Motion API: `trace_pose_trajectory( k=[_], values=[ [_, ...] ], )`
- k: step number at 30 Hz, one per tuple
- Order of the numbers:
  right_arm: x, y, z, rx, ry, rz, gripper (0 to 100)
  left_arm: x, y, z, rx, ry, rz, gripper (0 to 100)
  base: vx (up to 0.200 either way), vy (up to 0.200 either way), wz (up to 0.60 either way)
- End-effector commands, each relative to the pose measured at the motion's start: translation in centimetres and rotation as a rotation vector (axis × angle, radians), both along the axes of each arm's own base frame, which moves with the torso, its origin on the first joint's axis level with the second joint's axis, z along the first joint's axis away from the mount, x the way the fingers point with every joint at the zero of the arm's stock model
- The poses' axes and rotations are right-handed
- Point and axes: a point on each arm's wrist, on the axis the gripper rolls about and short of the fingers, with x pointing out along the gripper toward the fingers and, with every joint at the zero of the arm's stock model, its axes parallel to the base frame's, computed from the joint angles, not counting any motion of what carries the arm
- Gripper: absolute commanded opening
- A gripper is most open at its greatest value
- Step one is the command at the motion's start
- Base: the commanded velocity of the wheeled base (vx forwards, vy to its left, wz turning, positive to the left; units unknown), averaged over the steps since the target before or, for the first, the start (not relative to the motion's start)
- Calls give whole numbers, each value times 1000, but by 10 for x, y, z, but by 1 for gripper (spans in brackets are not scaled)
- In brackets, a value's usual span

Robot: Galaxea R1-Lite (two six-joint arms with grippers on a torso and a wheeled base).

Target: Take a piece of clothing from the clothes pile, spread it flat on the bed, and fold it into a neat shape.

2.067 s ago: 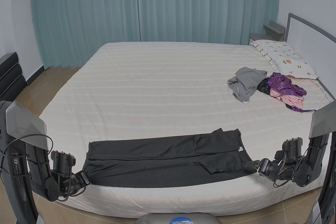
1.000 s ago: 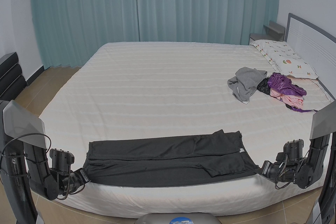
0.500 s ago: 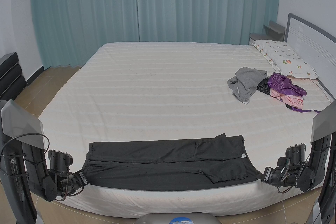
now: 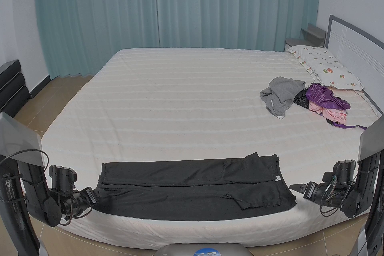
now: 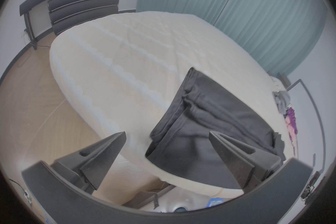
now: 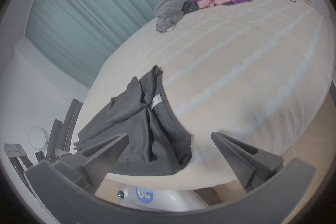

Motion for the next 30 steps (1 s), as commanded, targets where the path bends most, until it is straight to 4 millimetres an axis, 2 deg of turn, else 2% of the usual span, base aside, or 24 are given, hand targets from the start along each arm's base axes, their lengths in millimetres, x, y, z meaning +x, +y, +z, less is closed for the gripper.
trace_pose_trajectory(
  k=[1, 5, 6, 12, 17, 22, 23, 30],
  values=[
    [6, -8, 11, 17, -70, -20, 100, 8, 6, 19, -56, -104, -8, 100, 0, 0, 0],
    [8, -9, 10, 25, -73, -16, 100, 16, 3, 19, -113, -122, -34, 100, 0, 0, 0],
    [8, -9, 9, 26, -72, -14, 100, 23, 2, 18, -129, -136, -51, 100, 0, 0, 0],
    [9, -8, 9, 55, -65, -29, 100, 41, -6, 4, -132, -123, -92, 100, 0, 0, 0],
    [10, -8, 9, 56, -66, -30, 100, 44, -11, -12, -91, -84, -150, 100, 0, 0, 0],
    [10, -9, 6, 57, -56, -32, 100, 47, -11, -13, -83, -87, -160, 100, 0, 0, 0],
    [10, -9, 5, 57, -54, -32, 100, 47, -11, -14, -83, -84, -158, 0, 0, 0, 0],
    [10, -9, 5, 57, -53, -32, 100, 47, -4, -12, -73, -108, -133, 0, 0, 0, 0]
  ],
)
